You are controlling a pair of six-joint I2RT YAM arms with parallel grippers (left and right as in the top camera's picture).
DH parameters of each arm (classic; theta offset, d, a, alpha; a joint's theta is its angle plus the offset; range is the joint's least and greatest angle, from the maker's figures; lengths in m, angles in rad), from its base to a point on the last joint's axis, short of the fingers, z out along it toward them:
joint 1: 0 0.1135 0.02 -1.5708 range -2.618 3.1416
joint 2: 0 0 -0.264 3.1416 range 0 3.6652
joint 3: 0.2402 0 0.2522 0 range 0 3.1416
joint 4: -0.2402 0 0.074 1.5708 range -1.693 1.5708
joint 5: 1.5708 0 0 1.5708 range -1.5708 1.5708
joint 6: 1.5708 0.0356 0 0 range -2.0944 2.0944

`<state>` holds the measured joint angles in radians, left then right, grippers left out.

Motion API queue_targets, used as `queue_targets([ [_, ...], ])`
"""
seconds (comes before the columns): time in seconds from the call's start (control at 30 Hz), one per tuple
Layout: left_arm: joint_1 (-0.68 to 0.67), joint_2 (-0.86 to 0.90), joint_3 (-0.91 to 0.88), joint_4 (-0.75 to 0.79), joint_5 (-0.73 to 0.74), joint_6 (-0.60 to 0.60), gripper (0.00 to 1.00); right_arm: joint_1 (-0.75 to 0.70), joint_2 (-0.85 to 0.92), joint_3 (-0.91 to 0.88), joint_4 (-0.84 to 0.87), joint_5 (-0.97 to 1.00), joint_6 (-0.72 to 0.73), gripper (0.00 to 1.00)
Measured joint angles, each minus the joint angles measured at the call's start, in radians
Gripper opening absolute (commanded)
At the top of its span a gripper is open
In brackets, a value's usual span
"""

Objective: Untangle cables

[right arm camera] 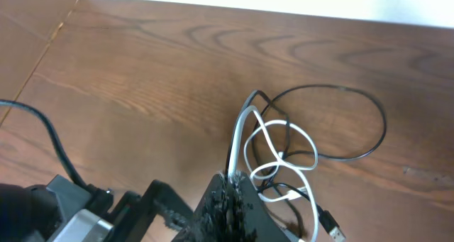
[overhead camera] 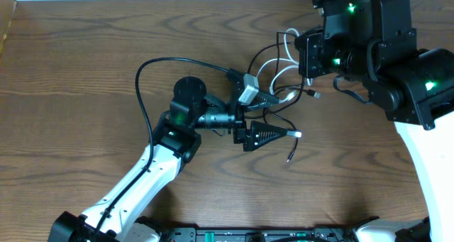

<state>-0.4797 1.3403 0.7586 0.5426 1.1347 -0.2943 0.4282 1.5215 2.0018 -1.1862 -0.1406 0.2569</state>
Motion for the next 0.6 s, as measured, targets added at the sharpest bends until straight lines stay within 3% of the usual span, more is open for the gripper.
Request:
queue_targets([
  [0.33,-0.007,0.0,0.0,-0.002,-0.172,0.015,0.97,0.002,0.0,0.0,-0.031,-0.045,0.006,0.01],
  [0.6,-0.007,0.0,0.0,-0.016,-0.221,0.02,0.98,0.002,0.0,0.0,-0.032,-0.055,0.007,0.01],
])
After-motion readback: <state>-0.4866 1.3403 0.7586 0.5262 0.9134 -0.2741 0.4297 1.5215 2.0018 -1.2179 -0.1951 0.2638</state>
